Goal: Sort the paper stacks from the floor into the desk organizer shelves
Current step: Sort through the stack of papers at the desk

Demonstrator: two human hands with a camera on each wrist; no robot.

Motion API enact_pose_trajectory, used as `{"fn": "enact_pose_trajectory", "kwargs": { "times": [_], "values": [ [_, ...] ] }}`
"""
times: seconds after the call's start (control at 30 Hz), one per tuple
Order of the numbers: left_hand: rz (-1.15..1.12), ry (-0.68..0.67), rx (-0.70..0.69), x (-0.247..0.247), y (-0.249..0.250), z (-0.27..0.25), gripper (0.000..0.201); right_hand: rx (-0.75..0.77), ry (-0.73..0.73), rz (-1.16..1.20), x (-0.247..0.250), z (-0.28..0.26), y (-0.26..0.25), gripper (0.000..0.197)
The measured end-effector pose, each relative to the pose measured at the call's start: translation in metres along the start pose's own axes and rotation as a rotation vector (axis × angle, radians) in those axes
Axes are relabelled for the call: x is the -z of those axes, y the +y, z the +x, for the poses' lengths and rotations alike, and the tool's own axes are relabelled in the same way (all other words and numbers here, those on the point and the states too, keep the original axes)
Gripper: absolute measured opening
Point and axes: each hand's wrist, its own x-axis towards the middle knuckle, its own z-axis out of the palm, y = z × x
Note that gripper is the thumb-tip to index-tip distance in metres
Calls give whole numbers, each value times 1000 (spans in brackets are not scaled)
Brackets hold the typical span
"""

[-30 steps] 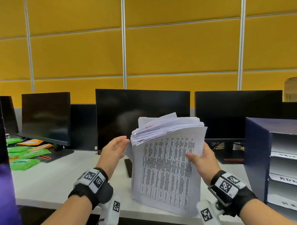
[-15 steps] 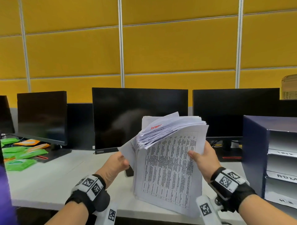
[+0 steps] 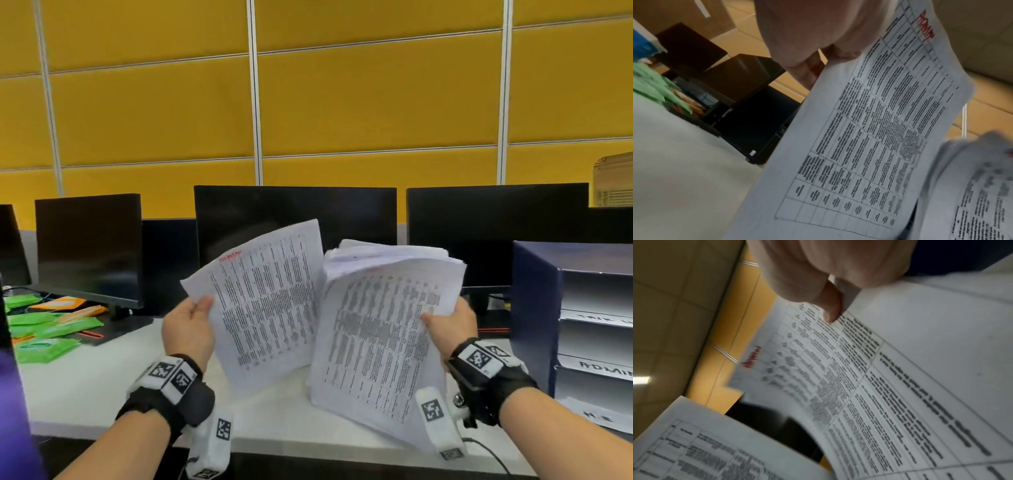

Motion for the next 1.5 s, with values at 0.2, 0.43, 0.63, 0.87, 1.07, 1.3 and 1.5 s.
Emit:
{"fn": "enact_pose_trajectory", "kwargs": {
  "times": [0.2,0.43,0.63,0.87,1.07,1.3,1.5],
  "values": [
    [5,-79,0,19,5,1,13,-13,131,-76,10,2,-9,34],
    [125,-307,-97,-26,10,-26,28,127,-119,10,4,-9,-15,41],
    [-23,-376,-72,-70,11,-46,10,206,-390,131,0,-19,-27,30],
    [-145,-373,85,-99,10,-50,19,139,-469,246,4,-11,-29,27],
    [-153,-74,-26,-120,23,-59,28,154,-441,397,-6,-15,-43,32],
    [-135,-214,-102,-124,20,-84,36,381,-313,38,-18,-31,-35,45],
    [-117,-438,-55,-110,7,-81,63,298,-270,87,-5,-31,-12,65]
  ]
}}
